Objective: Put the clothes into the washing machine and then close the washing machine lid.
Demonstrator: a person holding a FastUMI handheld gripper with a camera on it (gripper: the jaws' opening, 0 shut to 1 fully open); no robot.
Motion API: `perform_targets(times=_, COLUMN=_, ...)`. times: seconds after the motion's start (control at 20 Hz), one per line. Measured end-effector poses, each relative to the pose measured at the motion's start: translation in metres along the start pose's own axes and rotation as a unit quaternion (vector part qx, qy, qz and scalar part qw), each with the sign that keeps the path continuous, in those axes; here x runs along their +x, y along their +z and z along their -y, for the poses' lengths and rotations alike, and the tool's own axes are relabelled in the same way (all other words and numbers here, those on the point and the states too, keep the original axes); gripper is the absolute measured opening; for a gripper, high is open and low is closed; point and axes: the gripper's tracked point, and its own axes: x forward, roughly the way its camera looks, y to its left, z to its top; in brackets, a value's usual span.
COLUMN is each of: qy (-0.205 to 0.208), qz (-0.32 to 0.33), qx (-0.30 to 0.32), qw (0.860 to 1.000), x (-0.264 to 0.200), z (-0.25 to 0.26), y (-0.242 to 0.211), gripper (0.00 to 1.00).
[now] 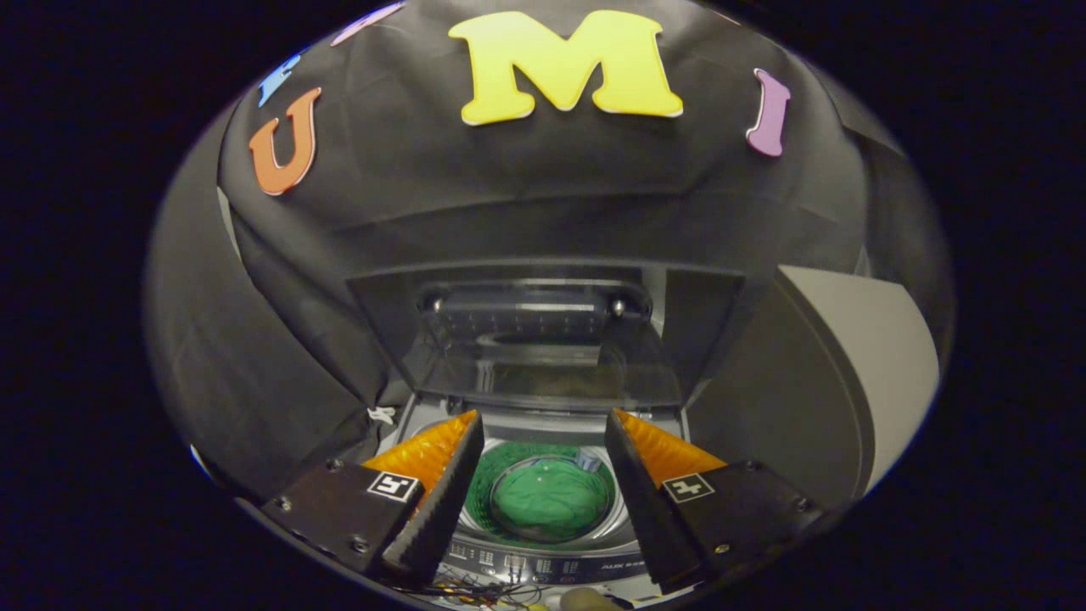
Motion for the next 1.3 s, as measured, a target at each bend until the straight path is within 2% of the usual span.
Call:
perform_targets(times=0.35, qy=-0.004, qz=0.054, qx=0.005, qw=0.999, x=0.000, z=-0.008, y=0.074, gripper=0.90)
perform_targets(times=0.65, qy=-0.018, qz=0.059, qx=0.000, qw=0.998, x=0.026, z=-0.010, y=0.111, gripper=0.90)
perform_targets(times=1.05, qy=-0.029, qz=0.014, qx=-0.010, qw=0.999, x=0.072, z=-0.018, y=0.115, gripper=0.90)
perform_targets(times=1.3, qy=-0.046, qz=-0.013, qx=0.006, qw=0.999, x=0.093, z=-0.012, y=0.107, gripper=0.90)
